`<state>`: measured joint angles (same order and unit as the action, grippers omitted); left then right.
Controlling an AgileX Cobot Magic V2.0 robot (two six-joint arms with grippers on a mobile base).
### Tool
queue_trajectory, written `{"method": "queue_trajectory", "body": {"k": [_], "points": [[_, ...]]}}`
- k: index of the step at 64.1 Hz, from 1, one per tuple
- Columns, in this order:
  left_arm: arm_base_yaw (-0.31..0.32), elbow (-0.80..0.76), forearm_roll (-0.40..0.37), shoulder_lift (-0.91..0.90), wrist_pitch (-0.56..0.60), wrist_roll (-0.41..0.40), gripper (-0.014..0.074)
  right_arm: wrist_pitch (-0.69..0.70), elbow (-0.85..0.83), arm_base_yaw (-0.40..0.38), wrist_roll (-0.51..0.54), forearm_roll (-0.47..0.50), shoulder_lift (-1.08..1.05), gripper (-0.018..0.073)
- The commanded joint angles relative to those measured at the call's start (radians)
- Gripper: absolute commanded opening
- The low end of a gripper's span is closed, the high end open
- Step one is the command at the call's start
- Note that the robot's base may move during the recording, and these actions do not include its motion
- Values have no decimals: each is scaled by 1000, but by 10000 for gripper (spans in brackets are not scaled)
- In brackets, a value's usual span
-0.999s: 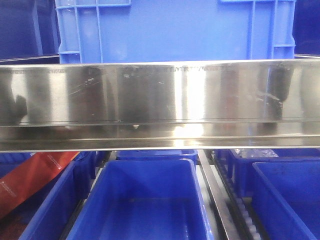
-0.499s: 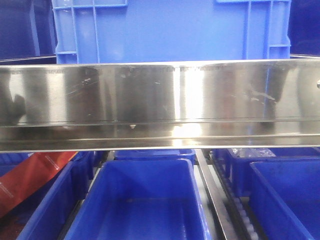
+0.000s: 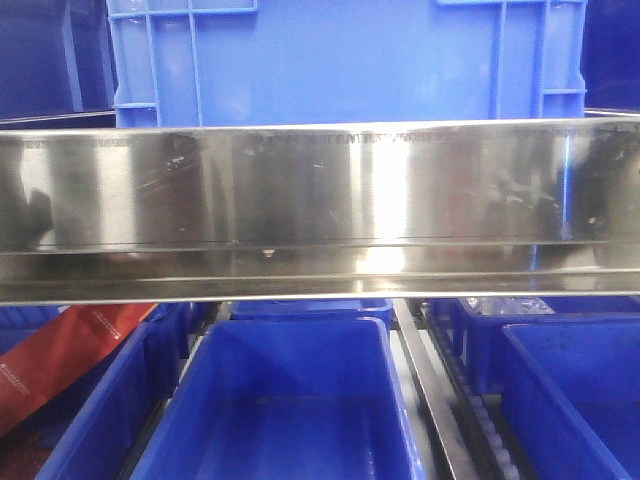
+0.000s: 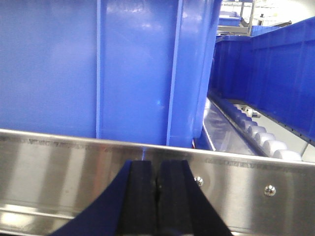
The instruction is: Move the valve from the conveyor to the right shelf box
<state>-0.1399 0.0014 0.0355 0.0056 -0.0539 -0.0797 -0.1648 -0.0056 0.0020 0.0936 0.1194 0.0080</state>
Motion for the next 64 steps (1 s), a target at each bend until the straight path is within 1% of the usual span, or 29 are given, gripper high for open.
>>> {"method": "queue_trajectory", "body": {"k": [1, 64], "points": [[-4, -1, 4, -6, 20, 1, -111, 31, 6, -7, 0, -5, -8, -162], [-4, -1, 4, -6, 20, 1, -111, 44, 6, -10, 0, -5, -8, -162]]}}
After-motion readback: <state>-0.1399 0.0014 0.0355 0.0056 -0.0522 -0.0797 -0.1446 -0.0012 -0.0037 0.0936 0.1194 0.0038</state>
